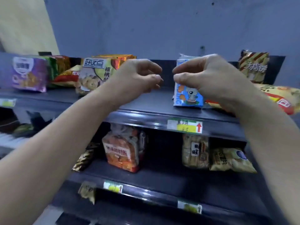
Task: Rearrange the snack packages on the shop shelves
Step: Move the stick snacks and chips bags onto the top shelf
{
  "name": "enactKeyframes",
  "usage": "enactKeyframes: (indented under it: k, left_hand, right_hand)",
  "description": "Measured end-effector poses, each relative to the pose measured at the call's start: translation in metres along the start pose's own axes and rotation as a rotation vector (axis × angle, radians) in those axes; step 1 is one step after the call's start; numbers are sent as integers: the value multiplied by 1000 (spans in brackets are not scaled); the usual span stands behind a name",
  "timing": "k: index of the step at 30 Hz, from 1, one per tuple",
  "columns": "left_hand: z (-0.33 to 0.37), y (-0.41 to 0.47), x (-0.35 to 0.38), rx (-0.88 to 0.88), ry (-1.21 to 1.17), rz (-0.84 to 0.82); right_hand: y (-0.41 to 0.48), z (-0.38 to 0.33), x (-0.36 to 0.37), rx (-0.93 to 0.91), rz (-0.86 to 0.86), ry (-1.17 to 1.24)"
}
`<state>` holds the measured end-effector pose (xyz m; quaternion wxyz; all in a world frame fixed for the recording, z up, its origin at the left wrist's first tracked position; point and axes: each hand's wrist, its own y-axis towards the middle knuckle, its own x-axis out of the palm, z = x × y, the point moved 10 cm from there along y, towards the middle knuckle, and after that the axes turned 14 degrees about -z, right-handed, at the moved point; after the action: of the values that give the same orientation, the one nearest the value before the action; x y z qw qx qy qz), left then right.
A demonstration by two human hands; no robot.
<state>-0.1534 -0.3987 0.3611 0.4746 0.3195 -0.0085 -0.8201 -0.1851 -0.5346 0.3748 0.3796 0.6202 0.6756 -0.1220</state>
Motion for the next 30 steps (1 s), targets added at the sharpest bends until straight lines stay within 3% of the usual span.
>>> enactKeyframes:
  k: [16,22,30]
  left_hand:
    - [-197,-233,-181,-458,-108,281]
    - [-268,-263,-194,-612,-139,279]
    - [-365,-225,-193,-760,-84,205]
  right_hand:
    - [65,-87,321,-41,-464,61]
    - [92,-57,398,73,-546,70]
    - [143,25,463,252,-588,95]
